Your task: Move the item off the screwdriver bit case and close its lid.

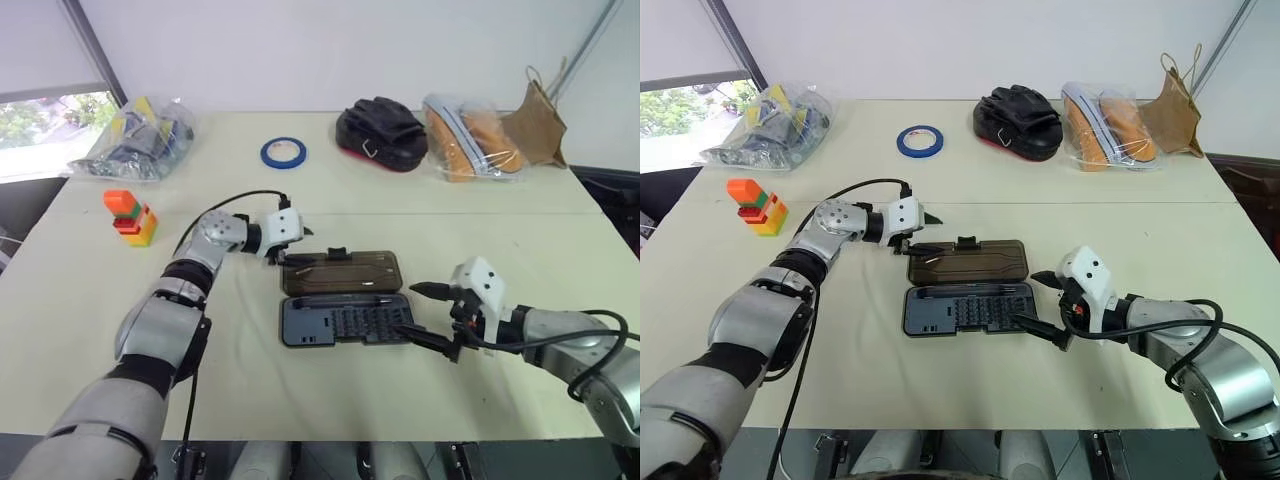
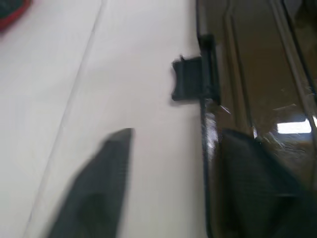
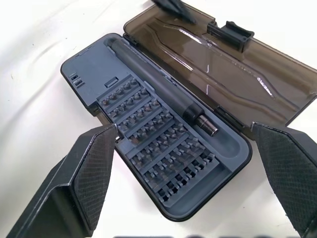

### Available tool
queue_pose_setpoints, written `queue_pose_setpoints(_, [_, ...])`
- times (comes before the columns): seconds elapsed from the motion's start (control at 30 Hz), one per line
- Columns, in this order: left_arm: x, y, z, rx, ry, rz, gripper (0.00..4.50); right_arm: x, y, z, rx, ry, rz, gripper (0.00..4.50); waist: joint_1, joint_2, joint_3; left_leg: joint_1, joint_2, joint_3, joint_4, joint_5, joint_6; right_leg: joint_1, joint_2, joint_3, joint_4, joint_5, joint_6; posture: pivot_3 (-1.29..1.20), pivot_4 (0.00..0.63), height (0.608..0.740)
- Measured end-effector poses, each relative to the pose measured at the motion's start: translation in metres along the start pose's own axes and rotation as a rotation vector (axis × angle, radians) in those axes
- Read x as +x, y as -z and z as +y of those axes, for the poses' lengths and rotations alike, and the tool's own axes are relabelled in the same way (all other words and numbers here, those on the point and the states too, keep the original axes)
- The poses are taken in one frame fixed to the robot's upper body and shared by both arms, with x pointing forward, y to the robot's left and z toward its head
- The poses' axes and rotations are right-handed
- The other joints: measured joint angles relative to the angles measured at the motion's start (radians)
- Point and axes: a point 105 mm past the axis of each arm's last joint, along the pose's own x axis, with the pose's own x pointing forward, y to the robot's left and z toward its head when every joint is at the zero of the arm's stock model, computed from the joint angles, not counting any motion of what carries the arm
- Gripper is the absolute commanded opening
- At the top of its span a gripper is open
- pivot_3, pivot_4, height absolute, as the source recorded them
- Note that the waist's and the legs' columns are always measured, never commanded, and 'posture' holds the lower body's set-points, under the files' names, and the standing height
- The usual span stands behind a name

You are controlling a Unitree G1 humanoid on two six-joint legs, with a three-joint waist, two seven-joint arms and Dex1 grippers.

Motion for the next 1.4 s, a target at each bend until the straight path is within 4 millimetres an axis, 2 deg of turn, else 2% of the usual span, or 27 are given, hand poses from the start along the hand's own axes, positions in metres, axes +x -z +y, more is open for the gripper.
queue_pose_setpoints(0.1, [-0.008,-0.009,0.012,-0.098,-0.043,-0.084,4.47,0.003,0.006,0.003,0.000,-0.026,0.023,4.50,-0.001,0.000,0.000,0.000,0.000,0.000,0.000,0.000,0.000,0.000,0.000,0.000,0.000,0.000,0.000,0.00,0.150,0.740])
queue_pose_setpoints(0.17, [-0.020,-0.022,0.024,-0.244,-0.034,-0.186,4.47,0.004,0.007,0.004,0.004,-0.038,0.027,4.50,-0.003,0.000,0.000,0.000,0.000,0.000,0.001,0.000,0.000,0.000,0.000,0.000,0.001,0.000,0.000,0.00,0.150,0.740])
queue_pose_setpoints(0.27, [-0.054,-0.041,0.041,-0.351,0.006,-0.303,4.47,0.005,0.006,0.004,-0.002,-0.048,0.023,4.50,-0.025,0.000,0.000,0.000,0.001,-0.001,0.000,0.000,0.000,0.000,0.001,0.000,0.001,0.000,0.000,0.00,0.150,0.740])
queue_pose_setpoints(0.33, [-0.074,-0.048,0.043,-0.366,0.007,-0.339,4.47,0.006,0.007,0.002,0.013,-0.047,0.014,4.50,-0.034,0.001,0.000,0.001,0.001,0.000,0.000,0.000,0.000,0.000,0.001,0.001,0.002,0.000,0.000,0.00,0.150,0.740])
queue_pose_setpoints(0.4, [-0.086,-0.044,0.033,-0.401,0.007,-0.353,4.47,0.010,0.001,-0.001,0.043,-0.049,-0.034,4.50,-0.049,0.001,-0.001,0.002,0.001,0.000,0.000,0.000,0.000,0.000,0.001,0.002,0.003,0.000,0.000,0.00,0.150,0.740])
queue_pose_setpoints(0.5, [-0.089,-0.031,0.000,-0.498,0.011,-0.344,3.56,0.013,-0.023,-0.013,0.048,-0.021,-0.146,4.50,-0.058,0.002,0.000,0.004,0.002,0.000,-0.001,0.001,-0.002,0.000,0.002,0.004,0.005,0.000,0.000,0.00,0.150,0.740])
queue_pose_setpoints(0.6, [-0.093,-0.027,-0.030,-0.535,0.003,-0.311,2.04,0.016,-0.042,-0.027,0.024,0.024,-0.207,4.50,-0.051,0.002,0.000,0.004,0.002,0.000,-0.001,0.002,-0.003,-0.001,0.002,0.004,0.005,0.000,-0.001,0.00,0.150,0.740])
queue_pose_setpoints(0.73, [-0.096,-0.032,-0.063,-0.521,0.005,-0.276,0.03,0.027,-0.049,-0.046,-0.025,0.079,-0.200,4.50,-0.044,0.002,0.000,0.004,0.001,0.000,-0.001,0.002,-0.003,0.000,0.000,0.004,0.004,0.000,-0.001,0.00,0.150,0.740])
queue_pose_setpoints(0.87, [-0.091,-0.032,-0.088,-0.550,0.009,-0.264,0.03,0.048,-0.044,-0.062,-0.054,0.124,-0.156,4.50,-0.048,0.003,0.000,0.004,0.001,0.001,-0.002,0.002,-0.003,-0.001,0.000,0.004,0.004,0.000,-0.001,0.00,0.150,0.740])
queue_pose_setpoints(1.0, [-0.084,-0.020,-0.115,-0.557,0.025,-0.220,0.03,0.068,-0.035,-0.078,-0.081,0.176,-0.081,4.50,-0.051,0.004,0.000,0.005,0.001,0.001,-0.003,0.002,-0.004,-0.001,0.001,0.005,0.004,0.000,-0.002,0.00,0.150,0.740])
queue_pose_setpoints(1.17, [-0.079,-0.015,-0.123,-0.549,0.005,-0.203,0.03,0.083,-0.029,-0.085,-0.115,0.203,-0.024,4.50,-0.047,0.004,0.000,0.005,0.001,0.001,-0.003,0.002,-0.004,-0.001,0.000,0.004,0.004,0.000,-0.002,0.00,0.150,0.740])
queue_pose_setpoints(1.27, [-0.074,-0.010,-0.135,-0.536,0.030,-0.168,0.03,0.088,-0.025,-0.092,-0.095,0.221,0.015,4.50,-0.049,0.004,0.000,0.005,0.001,0.001,-0.003,0.002,-0.004,-0.001,0.000,0.004,0.004,0.000,-0.002,0.00,0.150,0.740])
queue_pose_setpoints(1.4, [-0.071,-0.006,-0.147,-0.456,0.070,-0.121,0.03,0.098,-0.020,-0.092,-0.087,0.191,0.077,4.50,-0.052,0.005,-0.001,0.006,0.001,0.002,-0.003,0.002,-0.004,-0.001,0.000,0.005,0.004,0.000,-0.002,0.00,0.150,0.740])
